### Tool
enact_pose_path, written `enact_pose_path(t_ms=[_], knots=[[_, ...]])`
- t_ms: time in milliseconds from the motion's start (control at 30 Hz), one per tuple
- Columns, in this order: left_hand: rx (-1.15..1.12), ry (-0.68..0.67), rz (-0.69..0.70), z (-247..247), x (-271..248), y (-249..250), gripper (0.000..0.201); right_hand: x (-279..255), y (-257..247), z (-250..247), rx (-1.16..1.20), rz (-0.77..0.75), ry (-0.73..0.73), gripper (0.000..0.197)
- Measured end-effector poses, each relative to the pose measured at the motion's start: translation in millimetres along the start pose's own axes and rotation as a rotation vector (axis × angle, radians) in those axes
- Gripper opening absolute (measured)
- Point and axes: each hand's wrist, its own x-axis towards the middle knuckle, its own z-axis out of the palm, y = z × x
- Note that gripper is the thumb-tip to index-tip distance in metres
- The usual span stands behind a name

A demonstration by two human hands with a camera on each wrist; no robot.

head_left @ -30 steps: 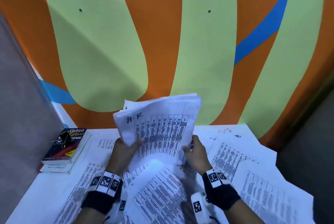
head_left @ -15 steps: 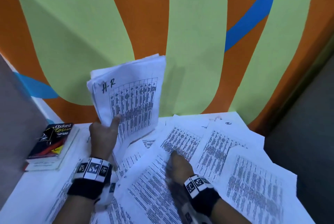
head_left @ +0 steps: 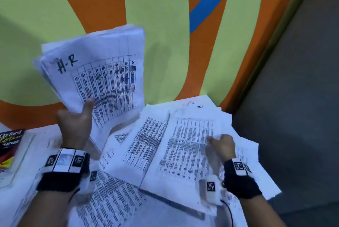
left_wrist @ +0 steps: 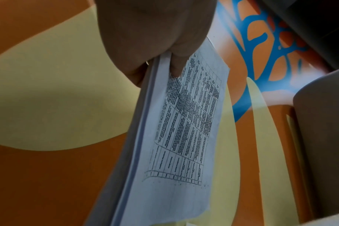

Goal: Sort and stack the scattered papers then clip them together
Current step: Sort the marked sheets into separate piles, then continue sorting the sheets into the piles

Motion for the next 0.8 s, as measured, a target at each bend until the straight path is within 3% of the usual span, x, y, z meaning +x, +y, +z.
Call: enact_pose_path(t_ms=[33, 100, 167, 267, 367, 433, 533, 667, 800], knots=[[-0.005, -0.011, 0.006, 4, -1, 0, 0.061, 8, 9, -11, -0.082, 0.054, 0.083, 0.024], [-0.038, -0.043, 0.012, 13, -3, 0, 0.058, 17, 26, -32, -0.243, 0.238, 0.241, 0.035], [-0.065, -0.078, 0.022, 21, -6, 1, 0.054, 26, 43, -50, -0.32, 0.325, 0.241, 0.029], [-0.055, -0.12, 0.035, 31, -11, 5, 0.059, 47, 80, -64, -0.385, 0.346, 0.17, 0.02], [-0.04, -0.147, 0.045, 38, -17, 10, 0.06, 40, 78, -68, -0.278, 0.323, 0.276, 0.016], [-0.045, -0.156, 0.039, 39, -20, 11, 0.061, 23, 63, -71, -0.21, 0.262, 0.399, 0.027], [-0.018, -0.159, 0.033, 37, -21, 11, 0.06, 12, 49, -82, -0.111, 0.022, 0.483, 0.029], [0.017, -0.178, 0.039, 31, -18, 11, 0.059, 20, 27, -113, 0.04, -0.253, 0.335, 0.047], [0.034, -0.161, 0.041, 23, -17, 11, 0.059, 39, 1, -140, 0.185, -0.263, 0.269, 0.024]])
